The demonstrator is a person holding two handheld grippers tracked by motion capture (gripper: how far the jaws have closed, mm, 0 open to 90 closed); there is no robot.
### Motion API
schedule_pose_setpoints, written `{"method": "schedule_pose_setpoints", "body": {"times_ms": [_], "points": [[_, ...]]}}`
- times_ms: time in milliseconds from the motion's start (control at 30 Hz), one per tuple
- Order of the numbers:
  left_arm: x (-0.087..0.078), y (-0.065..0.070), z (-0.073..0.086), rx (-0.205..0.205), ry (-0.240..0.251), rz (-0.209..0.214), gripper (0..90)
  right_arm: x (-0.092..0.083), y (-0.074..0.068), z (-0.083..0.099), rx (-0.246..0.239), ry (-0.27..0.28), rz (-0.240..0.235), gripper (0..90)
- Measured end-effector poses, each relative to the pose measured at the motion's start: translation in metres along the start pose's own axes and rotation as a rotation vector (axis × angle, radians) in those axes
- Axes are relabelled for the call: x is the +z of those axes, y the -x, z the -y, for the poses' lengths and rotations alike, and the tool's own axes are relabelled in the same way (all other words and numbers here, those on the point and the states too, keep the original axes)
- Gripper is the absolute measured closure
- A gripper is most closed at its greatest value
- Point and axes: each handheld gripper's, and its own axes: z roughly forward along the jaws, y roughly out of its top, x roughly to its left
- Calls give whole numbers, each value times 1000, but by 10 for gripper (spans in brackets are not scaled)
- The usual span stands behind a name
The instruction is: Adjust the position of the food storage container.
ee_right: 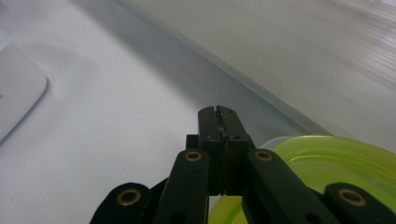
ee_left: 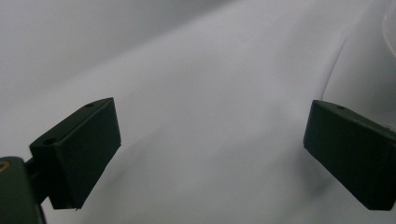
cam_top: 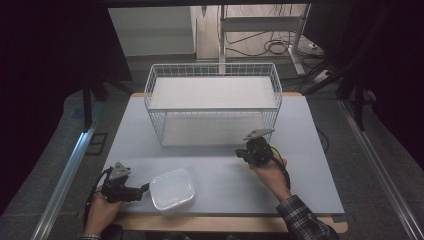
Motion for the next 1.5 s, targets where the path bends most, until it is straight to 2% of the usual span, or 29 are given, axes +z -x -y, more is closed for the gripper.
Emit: {"method": "schedule_pose_setpoints", "body": {"times_ms": [167,333,433,467,667,733,867,1033,1167,1233,1333,1367,1400,1500], "points": [[-2,1,1,-26,-24,16,43,-12,13,10,28,9,22,893],[-6,4,2,-12,-48,18,42,-25,24,22,51,8,59,893],[-8,5,3,-15,-47,32,50,-29,28,26,62,4,74,893],[-9,6,4,-16,-47,33,53,-34,33,30,75,7,87,893],[-15,8,6,-11,-38,25,75,-45,45,39,101,18,123,893],[-16,9,7,-4,-37,24,84,-48,50,42,129,30,127,893],[-18,11,7,6,-32,21,99,-50,51,42,139,37,131,893],[-22,13,7,3,-19,30,153,-54,45,40,126,60,123,876],[-28,16,8,-8,-14,54,232,-59,35,40,122,80,93,869],[-33,20,8,-20,-19,82,287,-61,31,40,120,83,83,867],[-34,25,8,-24,-44,122,423,-63,23,40,97,88,66,874],[-34,25,8,-24,-44,122,469,-63,23,40,97,88,66,874],[-36,30,8,-20,-70,139,533,-64,18,41,68,90,58,894],[-37,36,9,-11,-88,159,674,-67,14,41,44,99,42,896]]}}
